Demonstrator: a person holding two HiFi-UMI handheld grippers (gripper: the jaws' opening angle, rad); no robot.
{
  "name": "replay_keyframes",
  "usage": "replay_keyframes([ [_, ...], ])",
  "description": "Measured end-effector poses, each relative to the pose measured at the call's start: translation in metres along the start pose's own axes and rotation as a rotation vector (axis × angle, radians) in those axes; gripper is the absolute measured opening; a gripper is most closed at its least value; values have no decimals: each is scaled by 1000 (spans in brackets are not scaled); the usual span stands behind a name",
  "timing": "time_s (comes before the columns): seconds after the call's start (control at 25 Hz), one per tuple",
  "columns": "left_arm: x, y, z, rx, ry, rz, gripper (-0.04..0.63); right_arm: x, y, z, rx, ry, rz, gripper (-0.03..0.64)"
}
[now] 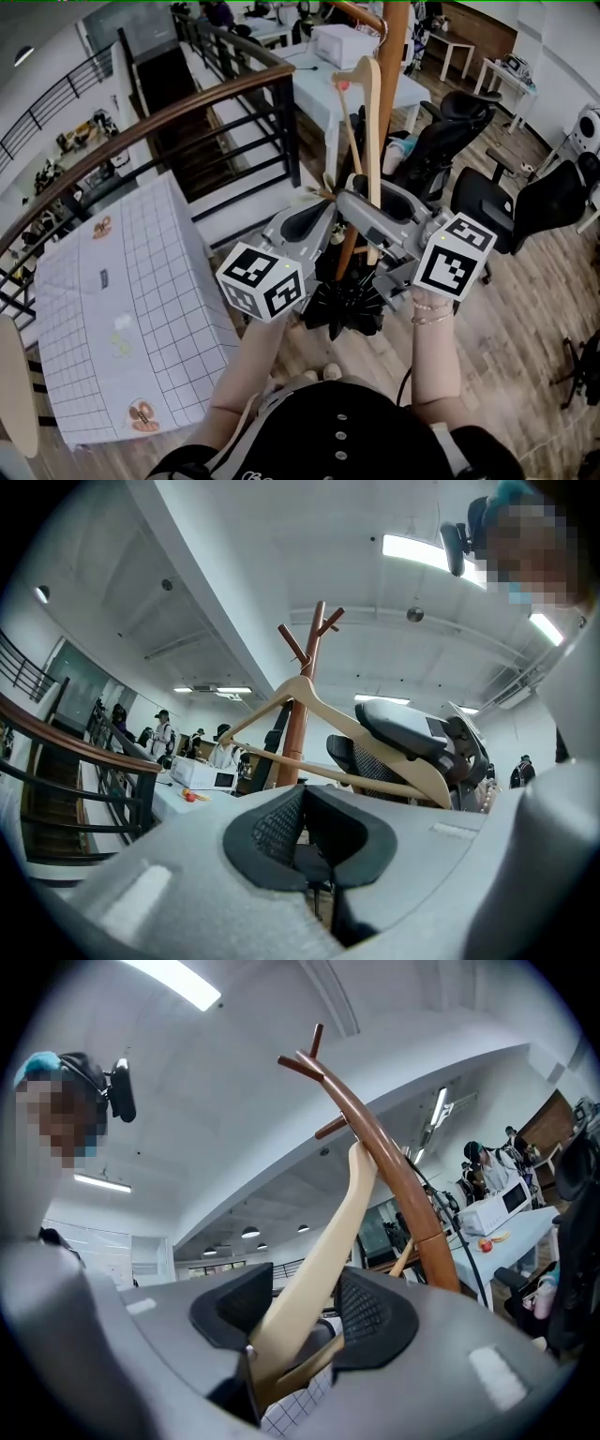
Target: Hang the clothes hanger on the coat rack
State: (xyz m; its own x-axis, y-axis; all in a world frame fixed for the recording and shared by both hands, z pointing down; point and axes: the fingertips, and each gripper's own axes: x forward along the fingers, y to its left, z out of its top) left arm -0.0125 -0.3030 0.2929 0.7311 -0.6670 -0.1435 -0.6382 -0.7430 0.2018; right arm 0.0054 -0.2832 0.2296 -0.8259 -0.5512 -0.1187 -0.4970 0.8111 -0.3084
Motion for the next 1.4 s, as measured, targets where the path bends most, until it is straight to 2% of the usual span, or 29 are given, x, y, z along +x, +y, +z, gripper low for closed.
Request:
replay_keyframes([
  [0.24,5,-11,-7,-3,13,-24,-2,-13,-1,10,-20,-47,-33,229],
  [0.56,9,-18,-14,-20,22,-42,-2,-26,2,3,-26,-63,-29,262],
  [0.84,11,-21,-29,-49,37,-55,-2,-47,-2,3,-40,-143,-49,258],
  [0.96,9,-22,-37,-64,48,-56,-2,-56,-6,-1,-52,-166,-81,214],
  [1.28,3,-22,-53,-91,49,-79,-2,-66,-21,-29,-7,-140,-134,71],
  [1.4,1,-24,-57,-99,50,-84,-2,-66,-20,-35,-1,-123,-125,56],
])
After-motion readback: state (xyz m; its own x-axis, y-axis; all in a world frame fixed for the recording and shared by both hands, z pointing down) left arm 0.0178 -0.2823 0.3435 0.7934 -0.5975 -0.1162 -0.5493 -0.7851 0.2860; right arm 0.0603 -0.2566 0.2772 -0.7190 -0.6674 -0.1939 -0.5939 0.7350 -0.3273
